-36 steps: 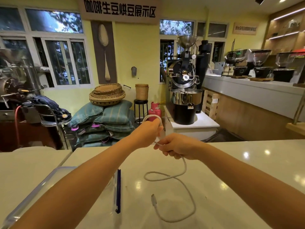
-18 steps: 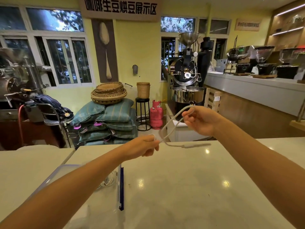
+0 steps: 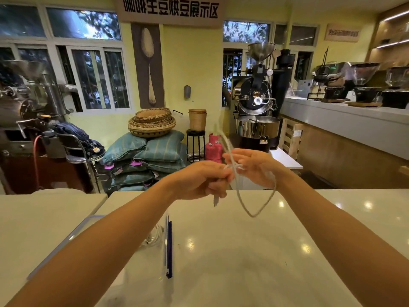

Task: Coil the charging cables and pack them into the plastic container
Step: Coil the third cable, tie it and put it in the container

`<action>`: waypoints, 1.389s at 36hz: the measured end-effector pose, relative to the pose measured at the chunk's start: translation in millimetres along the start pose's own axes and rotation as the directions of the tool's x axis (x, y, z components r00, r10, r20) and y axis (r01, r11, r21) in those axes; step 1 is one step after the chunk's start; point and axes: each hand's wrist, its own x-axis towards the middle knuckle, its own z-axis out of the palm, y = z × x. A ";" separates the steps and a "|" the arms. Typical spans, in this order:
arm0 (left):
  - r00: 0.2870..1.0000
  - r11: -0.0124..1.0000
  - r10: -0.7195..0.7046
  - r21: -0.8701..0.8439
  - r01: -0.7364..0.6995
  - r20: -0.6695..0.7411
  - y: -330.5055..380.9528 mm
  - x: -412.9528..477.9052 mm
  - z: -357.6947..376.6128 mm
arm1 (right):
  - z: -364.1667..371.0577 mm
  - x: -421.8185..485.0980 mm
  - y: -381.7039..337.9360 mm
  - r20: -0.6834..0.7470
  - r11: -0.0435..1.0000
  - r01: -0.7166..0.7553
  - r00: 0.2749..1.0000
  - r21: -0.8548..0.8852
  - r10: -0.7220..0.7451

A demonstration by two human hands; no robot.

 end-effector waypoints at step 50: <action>0.584 0.925 -0.011 -0.230 -0.302 -0.812 3.5 50.2 -17.1 | 66.9 -17.6 65.7 -0.177 0.991 -0.006 0.984 0.136 0.030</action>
